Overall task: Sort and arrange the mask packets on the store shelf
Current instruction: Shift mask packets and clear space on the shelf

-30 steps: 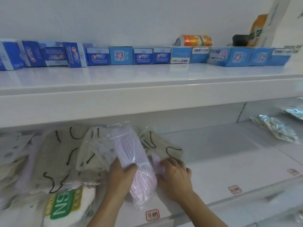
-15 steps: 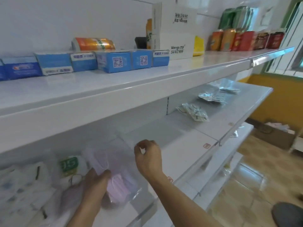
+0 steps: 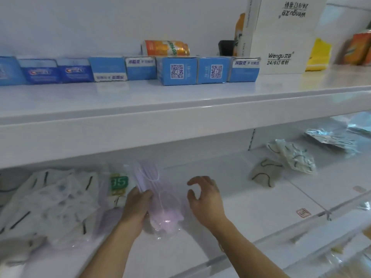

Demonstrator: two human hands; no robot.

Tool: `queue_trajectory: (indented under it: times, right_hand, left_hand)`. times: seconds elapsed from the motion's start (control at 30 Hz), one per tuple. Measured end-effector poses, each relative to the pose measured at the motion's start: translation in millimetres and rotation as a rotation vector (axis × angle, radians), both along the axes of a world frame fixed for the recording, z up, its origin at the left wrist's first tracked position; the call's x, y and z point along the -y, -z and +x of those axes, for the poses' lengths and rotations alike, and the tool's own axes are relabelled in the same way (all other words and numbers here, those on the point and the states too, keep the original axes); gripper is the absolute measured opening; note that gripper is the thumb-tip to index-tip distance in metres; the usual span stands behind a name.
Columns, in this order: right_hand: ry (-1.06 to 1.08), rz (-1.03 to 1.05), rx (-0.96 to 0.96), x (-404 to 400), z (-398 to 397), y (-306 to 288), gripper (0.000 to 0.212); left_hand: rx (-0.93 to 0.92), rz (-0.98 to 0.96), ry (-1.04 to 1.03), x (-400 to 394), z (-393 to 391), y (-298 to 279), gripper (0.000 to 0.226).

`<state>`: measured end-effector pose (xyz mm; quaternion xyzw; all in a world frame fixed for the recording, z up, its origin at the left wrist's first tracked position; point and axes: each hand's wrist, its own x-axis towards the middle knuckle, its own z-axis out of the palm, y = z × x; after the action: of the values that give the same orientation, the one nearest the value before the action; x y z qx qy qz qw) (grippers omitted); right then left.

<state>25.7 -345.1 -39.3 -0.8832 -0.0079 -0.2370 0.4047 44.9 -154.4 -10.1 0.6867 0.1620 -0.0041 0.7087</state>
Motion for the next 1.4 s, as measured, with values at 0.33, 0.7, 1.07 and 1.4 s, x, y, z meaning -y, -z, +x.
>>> queue_trajectory:
  times: [0.33,0.7,1.07,1.4]
  right_hand:
    - [0.362,-0.377,-0.650,147,76,11,0.043]
    - [-0.439,-0.256,-0.078,-22,18,9,0.036]
    - [-0.369,-0.149,-0.164,-133,11,4,0.021]
    - [-0.262,0.118,-0.597,-221,4,-24,0.039]
  left_hand:
    - [-0.018,-0.050,-0.053,-6,-21,14,0.021]
    - [0.046,-0.058,-0.305,-28,-52,10,0.014]
    - [0.006,0.019,-0.379,-157,-92,9,0.054]
    - [0.137,0.050,-0.349,-205,-82,-1,0.034]
